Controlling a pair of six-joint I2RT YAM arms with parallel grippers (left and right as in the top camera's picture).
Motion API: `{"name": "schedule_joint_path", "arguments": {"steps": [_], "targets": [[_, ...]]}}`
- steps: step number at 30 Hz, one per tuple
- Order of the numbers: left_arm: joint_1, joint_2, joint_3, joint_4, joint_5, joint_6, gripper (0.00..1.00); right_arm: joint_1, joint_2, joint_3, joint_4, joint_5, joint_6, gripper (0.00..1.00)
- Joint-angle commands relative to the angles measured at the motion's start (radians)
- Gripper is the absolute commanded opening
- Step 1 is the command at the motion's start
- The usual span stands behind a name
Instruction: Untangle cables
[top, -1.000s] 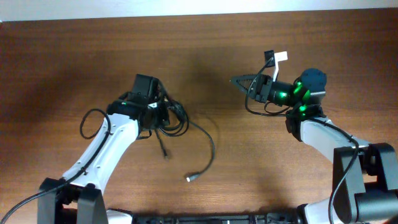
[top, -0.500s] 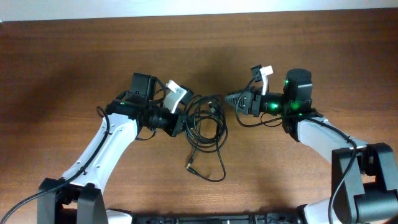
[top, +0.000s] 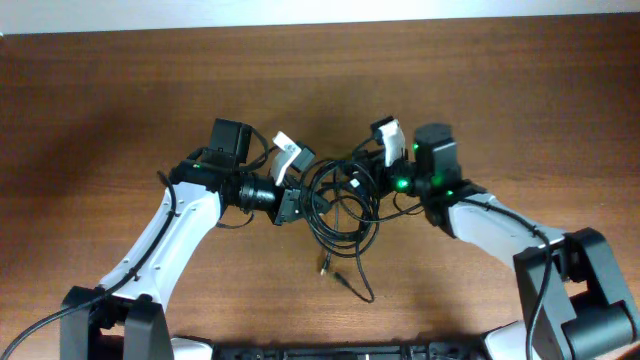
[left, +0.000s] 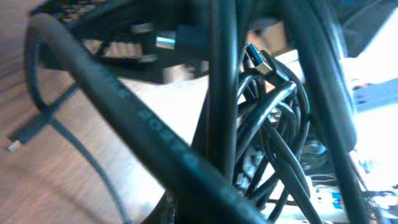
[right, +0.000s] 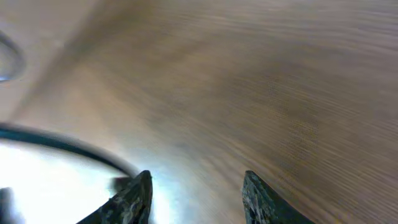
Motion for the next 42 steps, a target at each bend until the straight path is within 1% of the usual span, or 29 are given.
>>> {"name": "schedule_joint_path", "arguments": {"steps": [1, 3, 5, 7, 8, 9, 11, 13, 14, 16, 19, 21, 24, 27, 30, 34, 37, 40, 41, 42], "targets": [[-0.006, -0.002, 0.001, -0.041, 0.148, 0.01, 0.0, -0.04, -0.016, 0.003, -0.059, 0.381, -0.017, 0.45], [-0.006, -0.002, 0.001, -0.056, 0.143, 0.021, 0.0, -0.101, -0.016, 0.003, -0.089, 0.339, -0.017, 0.45], [-0.006, -0.002, 0.001, -0.072, 0.104, 0.044, 0.0, -0.163, -0.016, 0.003, -0.095, 0.22, -0.017, 0.45], [-0.006, -0.002, 0.001, -0.087, -0.023, 0.044, 0.0, -0.236, -0.016, 0.003, -0.08, 0.002, -0.018, 0.5], [-0.006, -0.002, 0.001, -0.096, -0.079, 0.044, 0.0, -0.267, -0.016, 0.004, -0.074, -0.048, -0.017, 0.52], [-0.006, -0.001, 0.001, -0.107, -0.104, 0.047, 0.0, -0.295, -0.016, 0.004, -0.072, -0.049, -0.016, 0.52], [-0.006, -0.001, 0.001, -0.134, -0.109, 0.078, 0.0, -0.362, -0.016, 0.005, -0.072, -0.049, -0.016, 0.52], [-0.006, -0.002, 0.001, -0.157, -0.144, 0.126, 0.0, -0.436, -0.018, 0.006, -0.071, -0.06, 0.033, 0.52], [-0.006, -0.001, 0.001, -0.156, -0.175, 0.126, 0.0, -0.458, -0.019, 0.006, -0.07, -0.09, 0.036, 0.53], [-0.006, -0.002, 0.001, -0.148, -0.252, 0.126, 0.0, -0.5, -0.02, 0.006, -0.049, -0.229, 0.036, 0.53], [-0.006, -0.002, 0.001, -0.108, -0.388, 0.127, 0.0, -0.527, -0.02, 0.006, 0.089, -0.564, 0.036, 0.55], [-0.006, -0.002, 0.001, -0.055, -0.44, 0.126, 0.0, -0.499, -0.02, 0.006, 0.167, -0.66, 0.036, 0.59], [-0.006, -0.002, 0.001, 0.04, -0.421, 0.126, 0.0, -0.402, -0.02, 0.005, 0.156, -0.655, -0.023, 0.61], [-0.007, -0.002, 0.001, 0.07, -0.42, 0.126, 0.0, -0.31, -0.02, 0.005, 0.154, -0.637, -0.088, 0.65], [-0.007, -0.002, 0.001, 0.07, -0.409, 0.126, 0.0, -0.252, -0.02, 0.005, 0.154, -0.568, -0.089, 0.65], [-0.007, -0.002, 0.001, 0.078, -0.327, 0.125, 0.0, -0.175, -0.02, 0.005, 0.146, -0.518, -0.088, 0.66], [-0.009, -0.002, 0.001, 0.077, -0.224, 0.117, 0.0, -0.108, -0.02, 0.005, 0.122, -0.367, -0.089, 0.66], [-0.009, -0.002, 0.001, 0.077, -0.132, 0.109, 0.0, -0.047, -0.02, 0.005, 0.117, -0.288, -0.088, 0.7], [-0.009, -0.002, 0.001, 0.077, -0.038, 0.11, 0.0, -0.023, -0.02, 0.005, 0.082, -0.106, -0.086, 0.74], [-0.009, -0.002, 0.001, 0.076, 0.003, 0.11, 0.0, -0.021, -0.02, 0.005, 0.061, 0.011, -0.068, 0.75]]}}
